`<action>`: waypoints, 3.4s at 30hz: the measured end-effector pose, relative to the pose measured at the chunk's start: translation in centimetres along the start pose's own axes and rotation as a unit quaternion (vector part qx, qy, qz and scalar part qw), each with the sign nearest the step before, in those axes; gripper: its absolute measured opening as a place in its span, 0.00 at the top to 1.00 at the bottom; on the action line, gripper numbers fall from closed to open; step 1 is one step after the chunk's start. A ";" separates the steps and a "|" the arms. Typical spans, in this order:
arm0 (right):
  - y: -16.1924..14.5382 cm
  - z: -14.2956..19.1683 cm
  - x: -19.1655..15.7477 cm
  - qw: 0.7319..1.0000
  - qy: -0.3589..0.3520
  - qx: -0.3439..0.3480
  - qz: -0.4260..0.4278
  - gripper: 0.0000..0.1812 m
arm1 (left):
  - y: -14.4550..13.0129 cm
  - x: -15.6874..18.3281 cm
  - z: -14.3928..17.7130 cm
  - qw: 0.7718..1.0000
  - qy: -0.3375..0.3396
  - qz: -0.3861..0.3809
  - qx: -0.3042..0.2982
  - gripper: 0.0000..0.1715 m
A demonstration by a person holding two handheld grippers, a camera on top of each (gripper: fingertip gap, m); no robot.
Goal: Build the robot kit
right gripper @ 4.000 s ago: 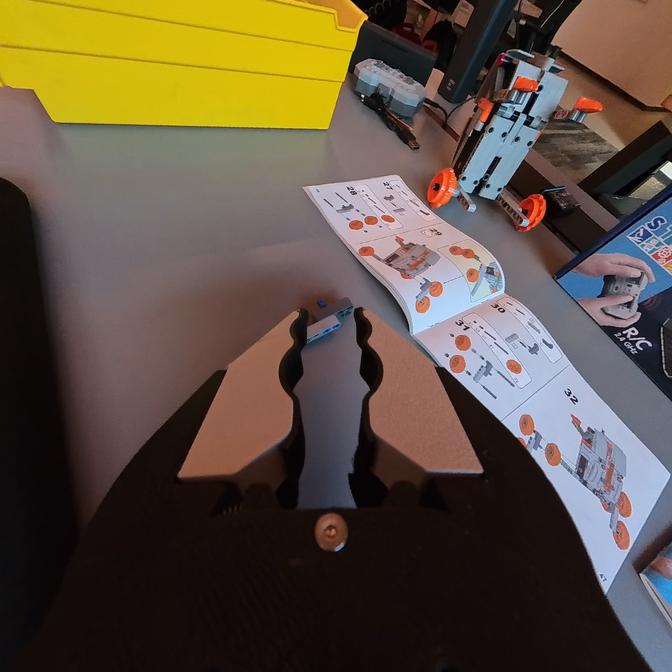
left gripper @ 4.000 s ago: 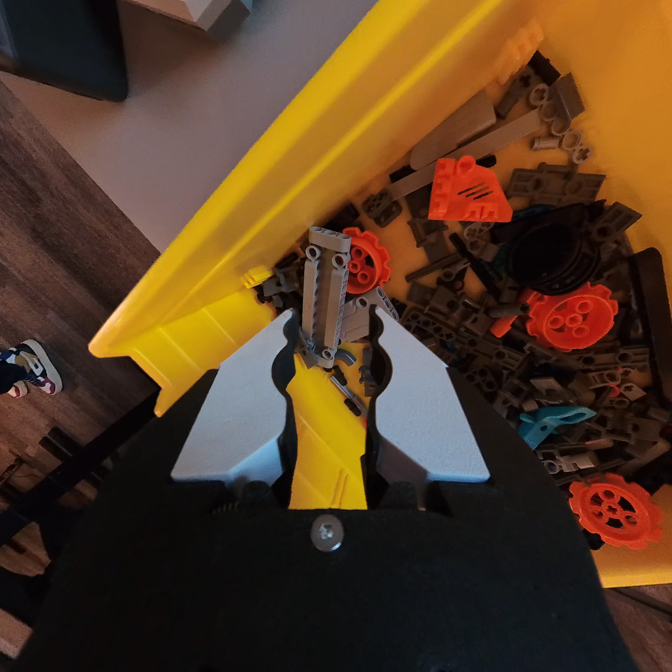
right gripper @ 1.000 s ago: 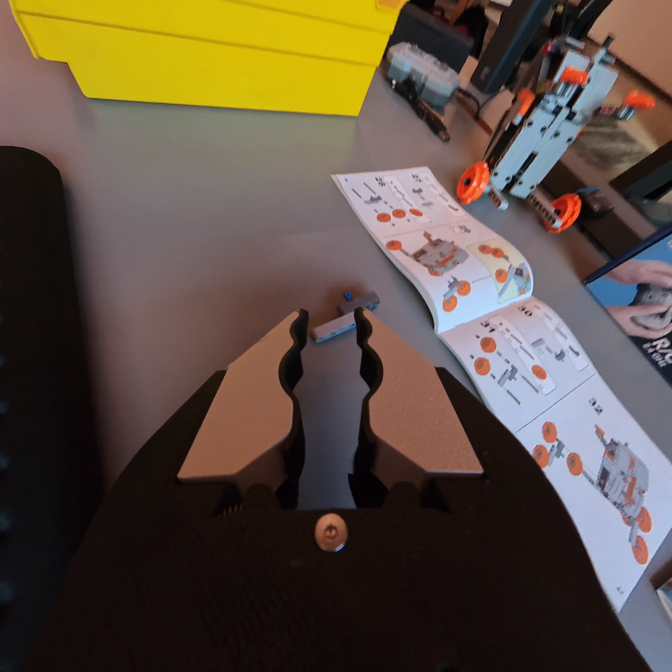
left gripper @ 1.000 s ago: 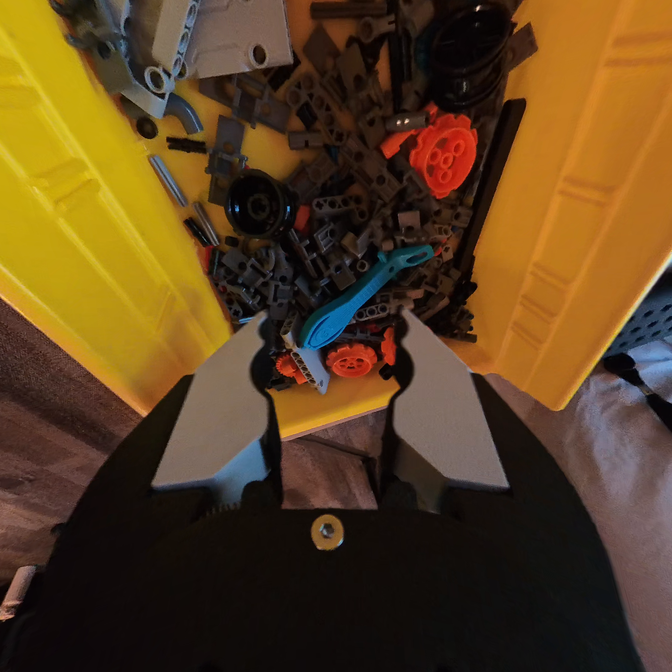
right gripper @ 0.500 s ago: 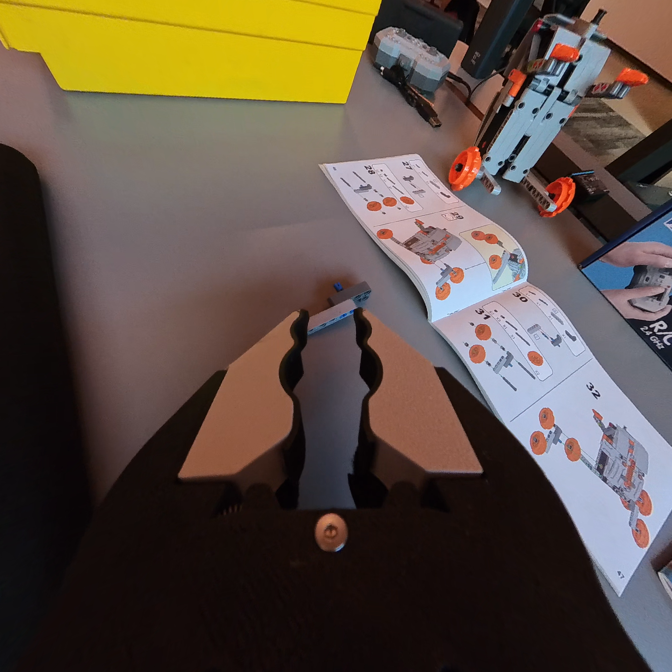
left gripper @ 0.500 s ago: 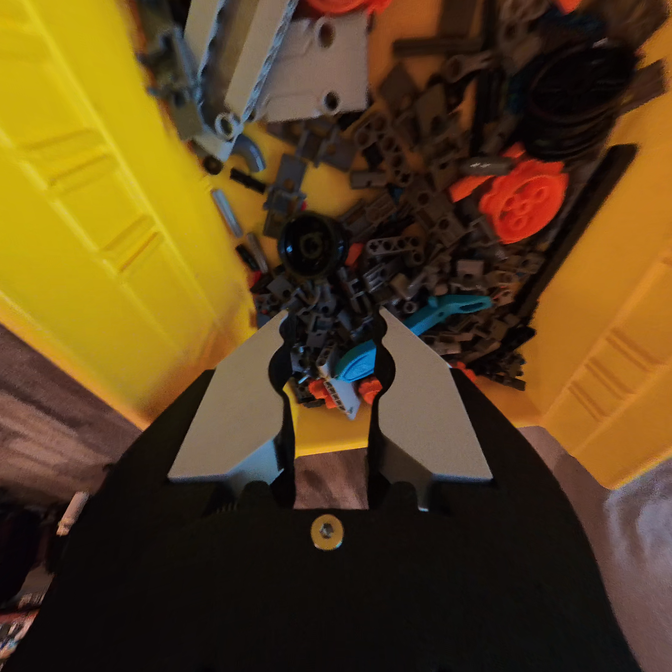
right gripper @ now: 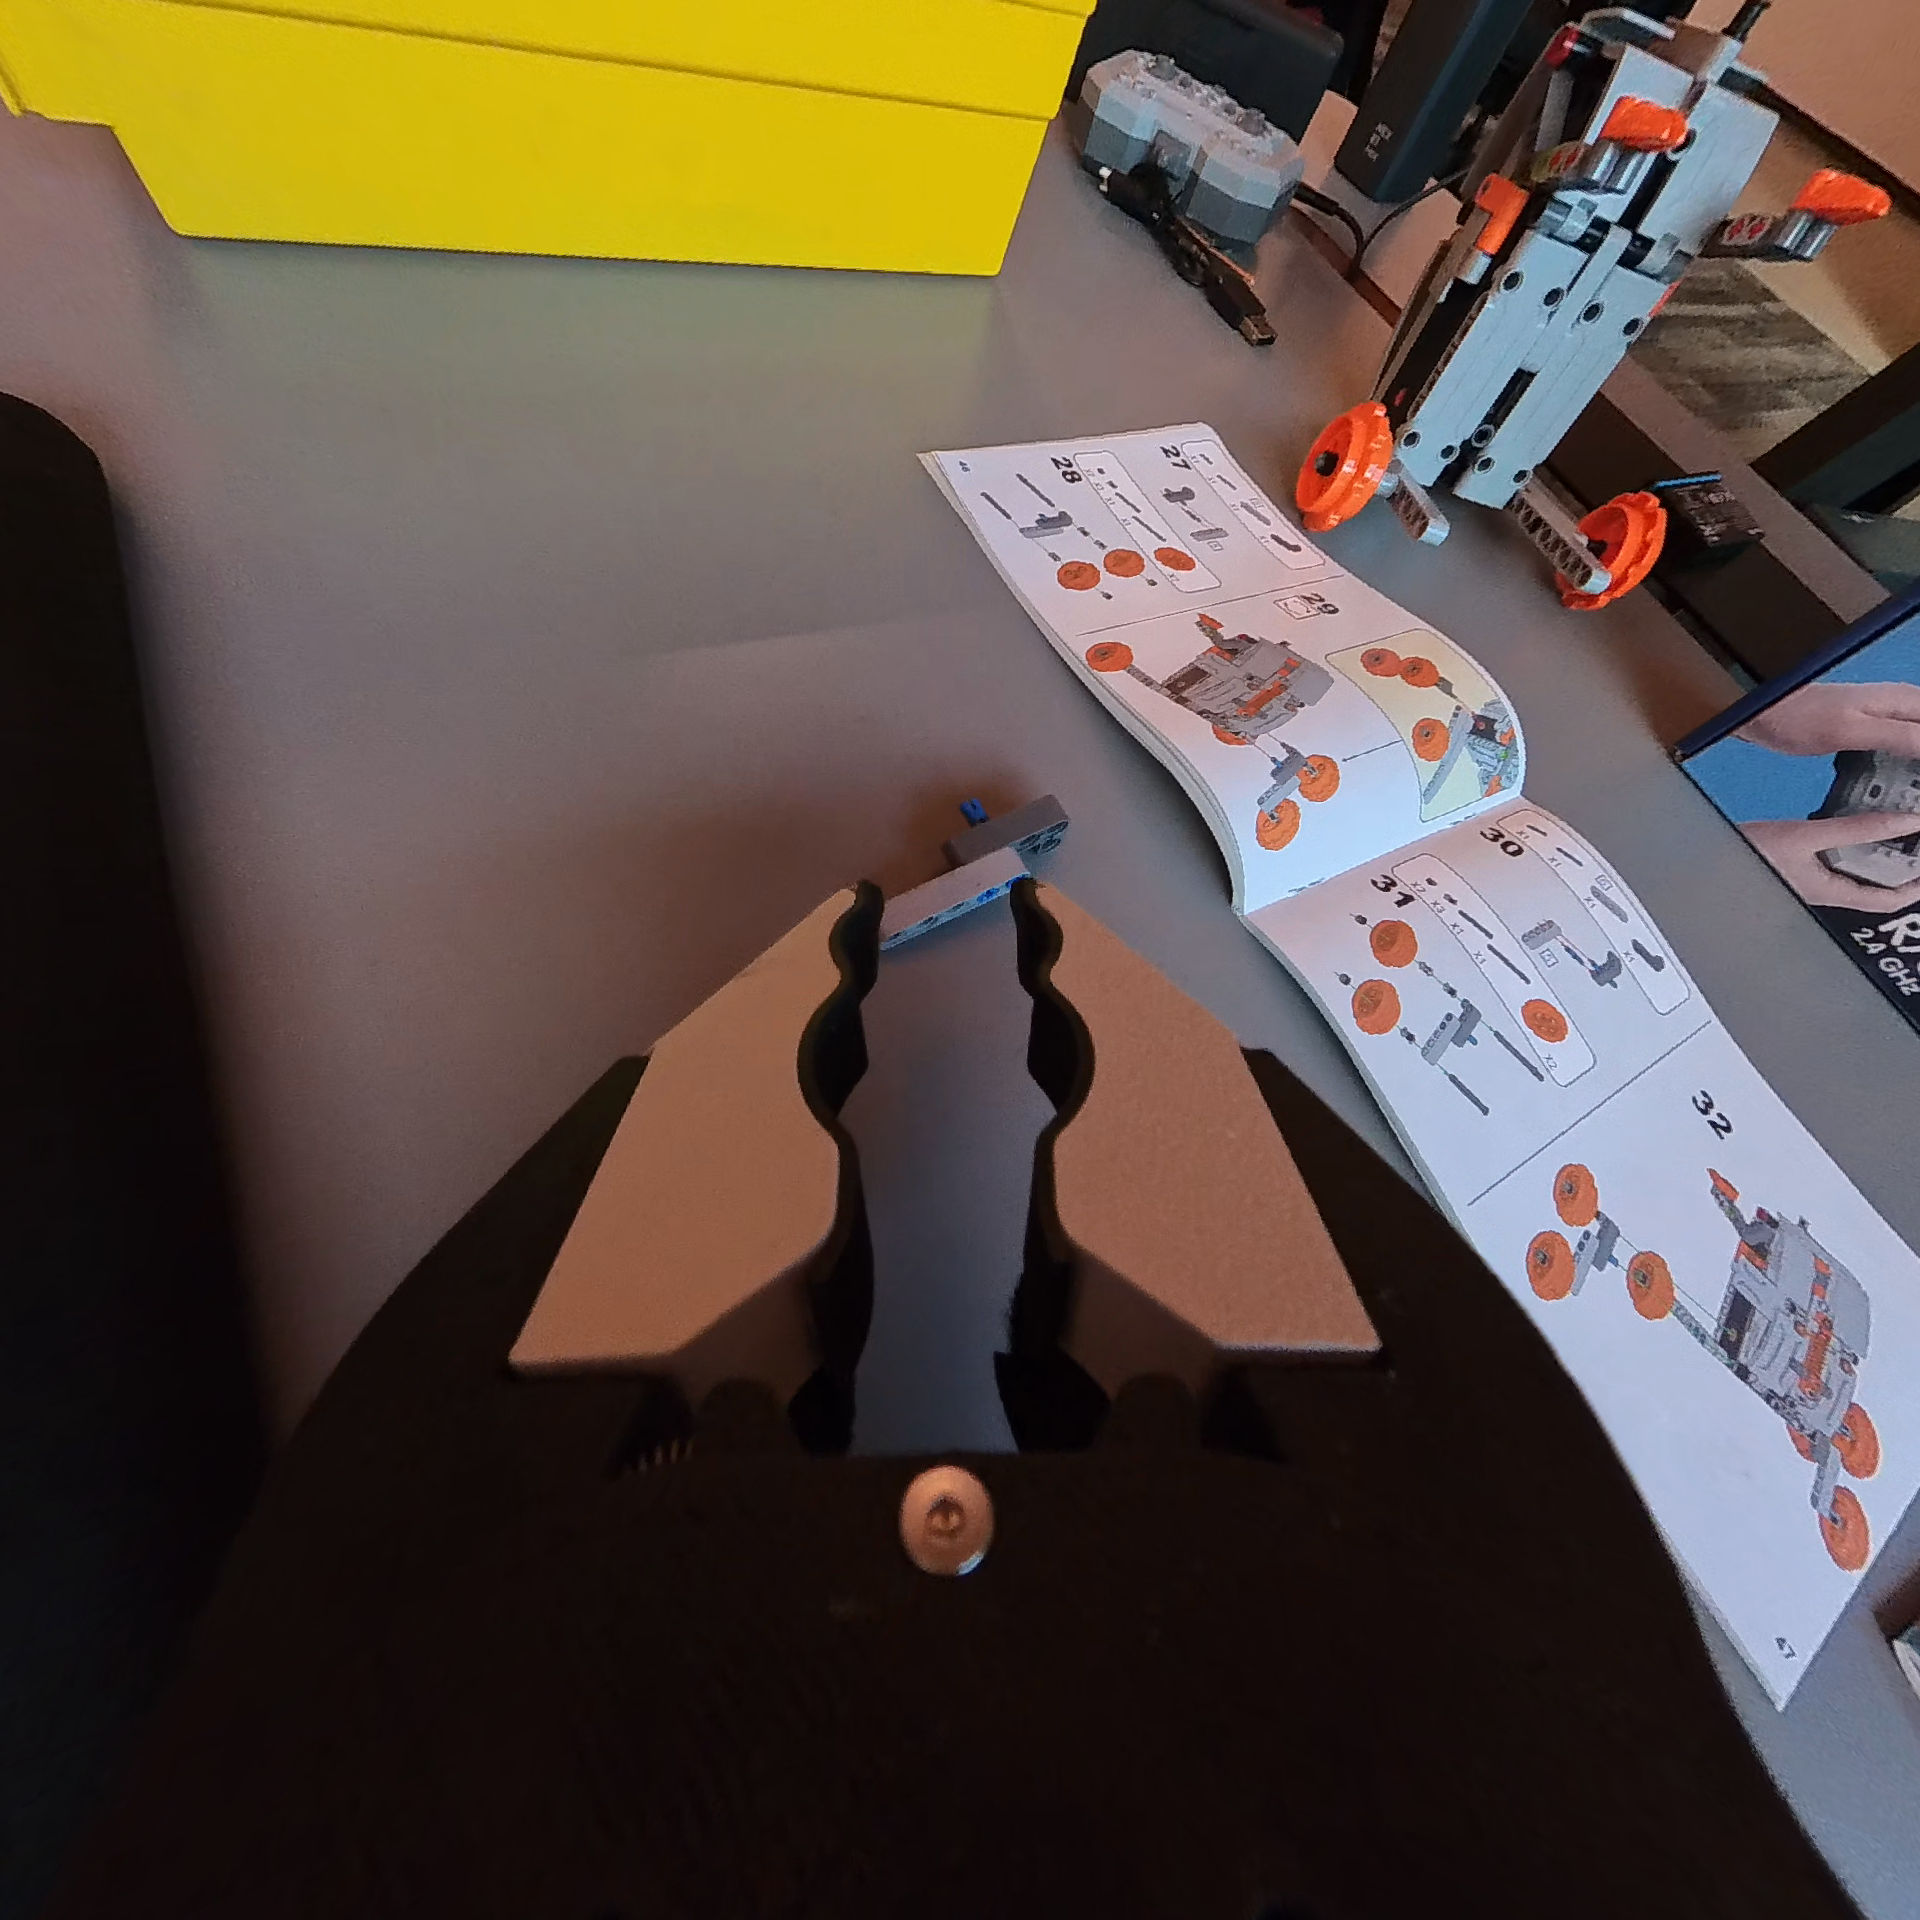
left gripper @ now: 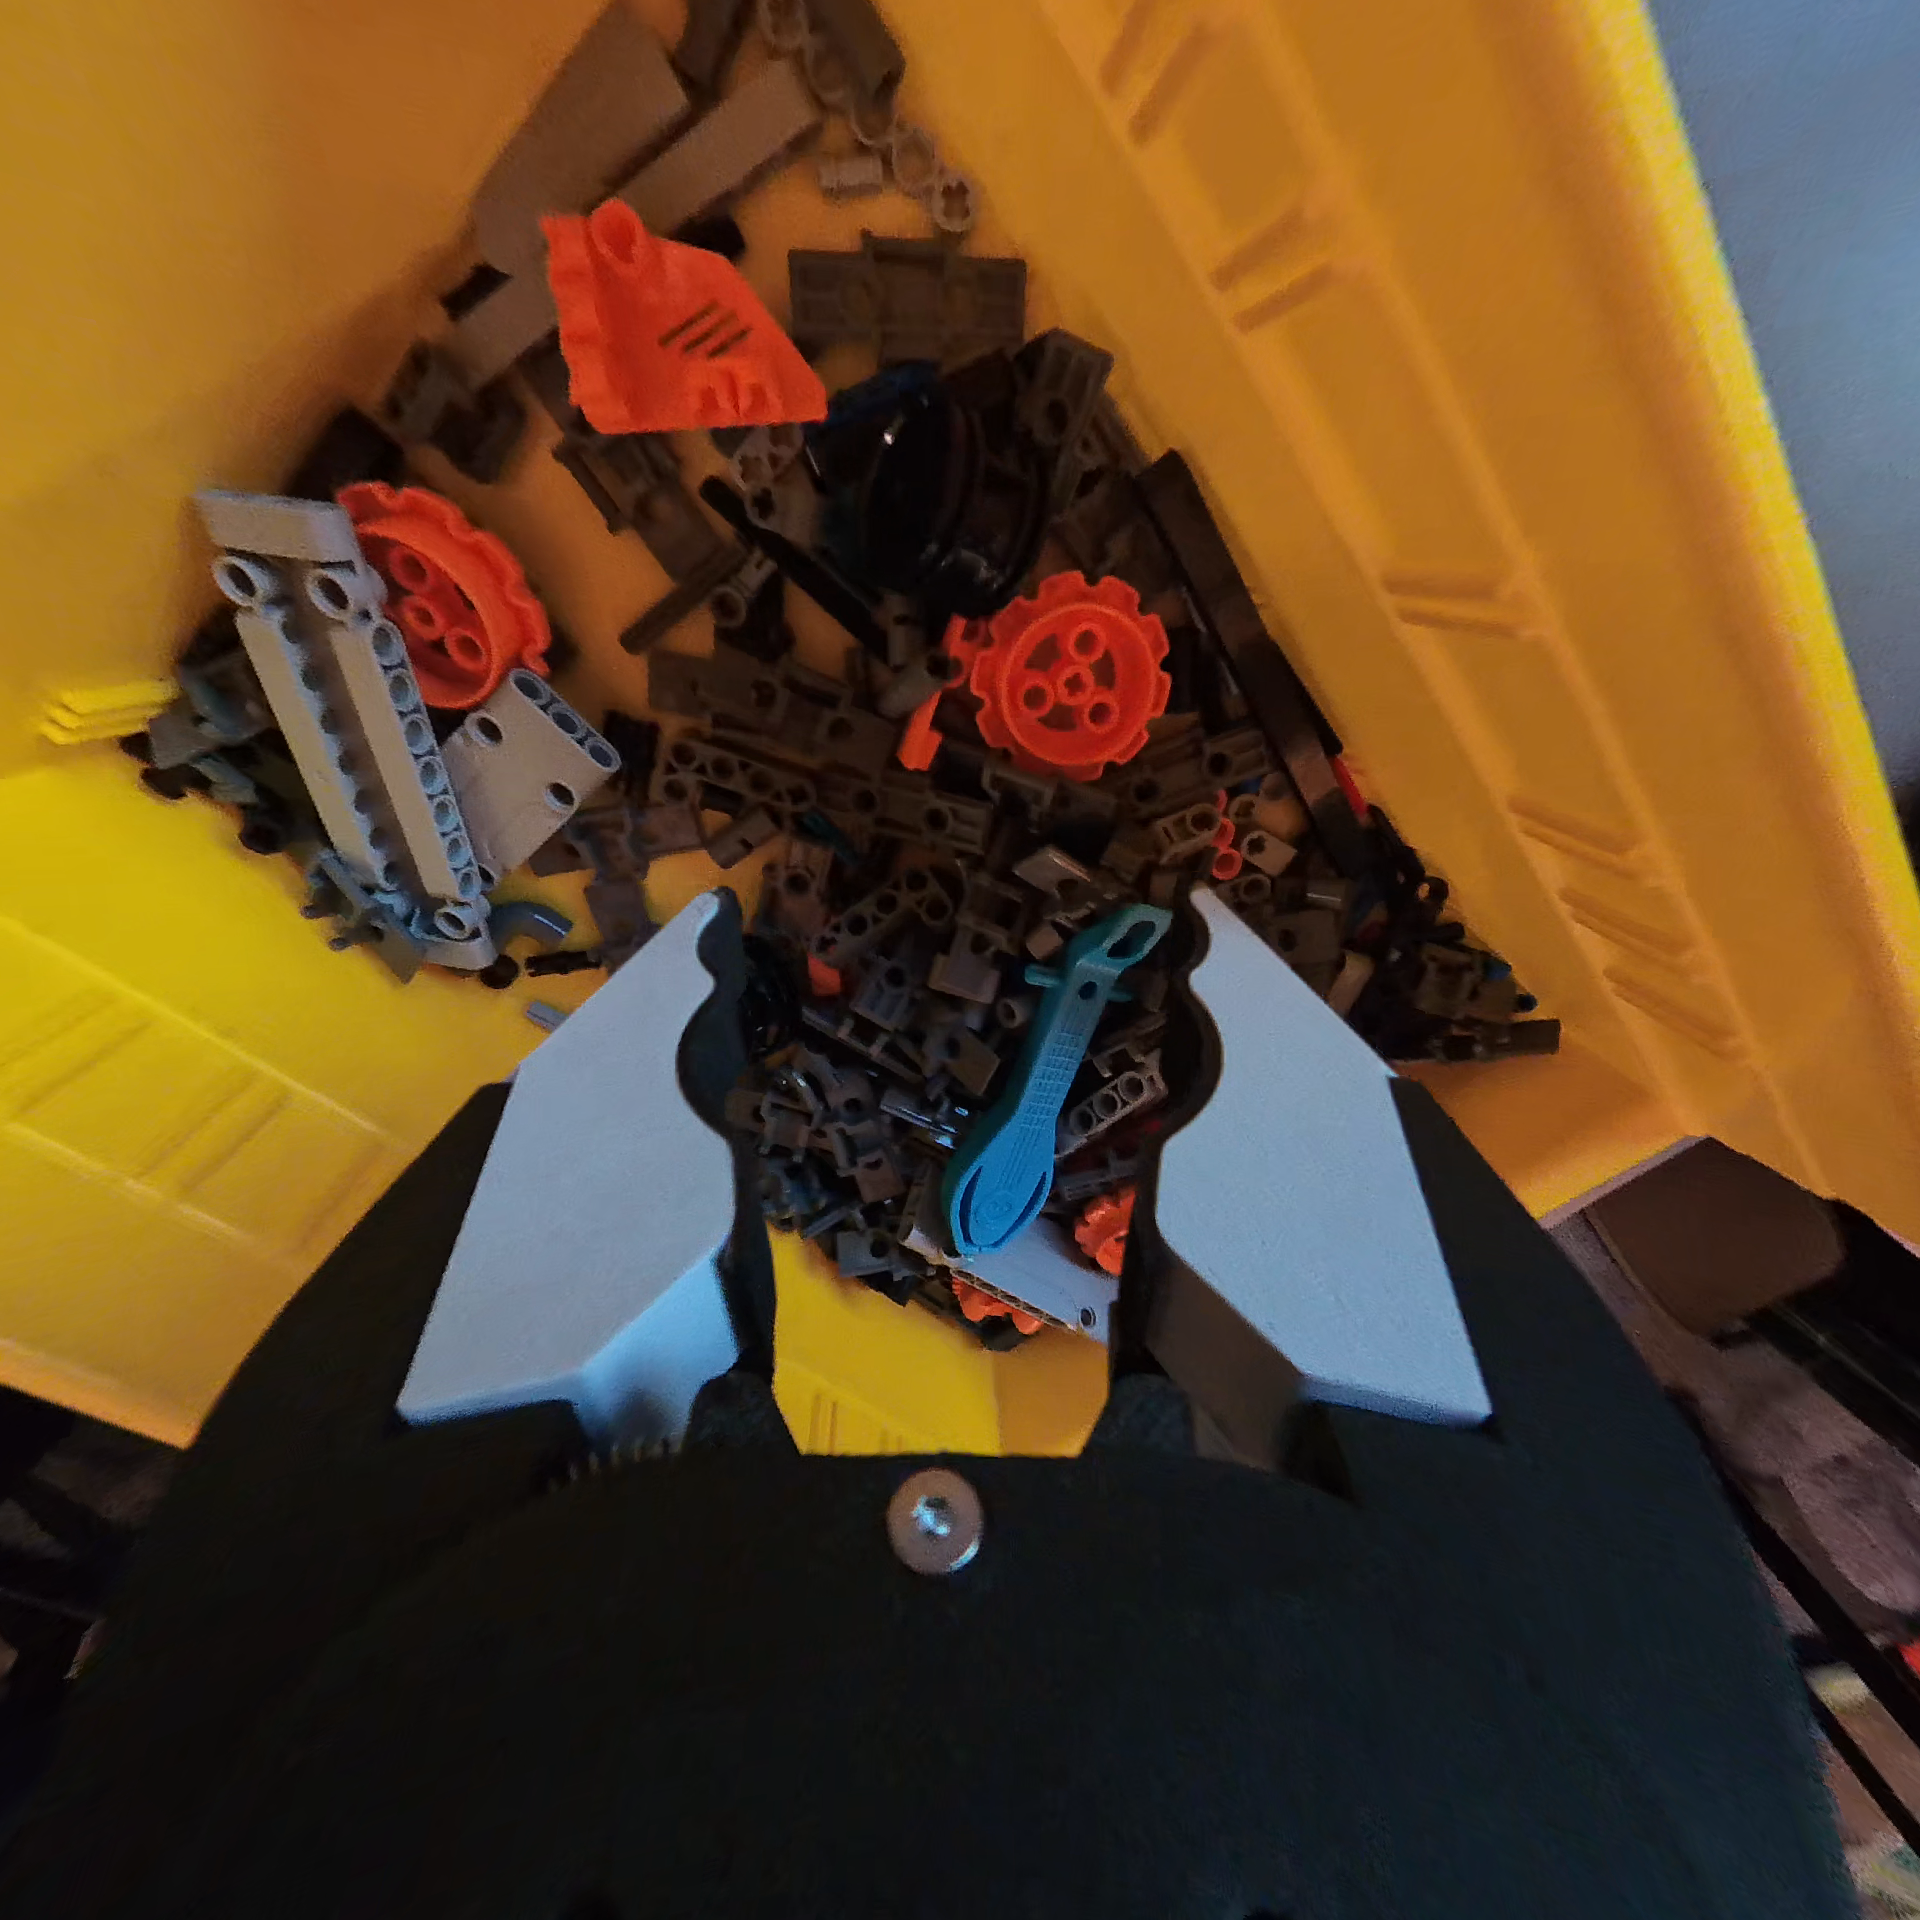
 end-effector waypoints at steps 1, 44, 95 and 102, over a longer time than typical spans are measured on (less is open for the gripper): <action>0.0 0.0 0.0 1.000 0.000 -0.001 0.000 0.86 | -0.2 0.1 -0.1 1.000 -0.007 -0.006 -0.011 0.51; 1.1 1.0 0.2 0.999 -0.019 0.039 0.007 0.86 | 0.4 0.1 1.6 0.994 0.081 0.005 0.071 0.50; -5.9 7.2 9.9 0.982 -0.153 0.079 -0.081 0.86 | -2.5 5.5 -1.8 0.994 0.104 -0.011 0.039 0.44; -6.1 7.0 10.0 0.982 -0.152 0.071 -0.083 0.86 | -0.7 4.6 -2.5 0.977 0.203 -0.066 0.023 0.51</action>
Point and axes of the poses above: each gripper's, where its closed fingertips meet, z back along the fingers, y out of its top, x = y × z across the jaws, the point moved 10 cm from there along z, back along the fingers, and after that the axes turned 15 degrees about z, right-handed, at the moved point
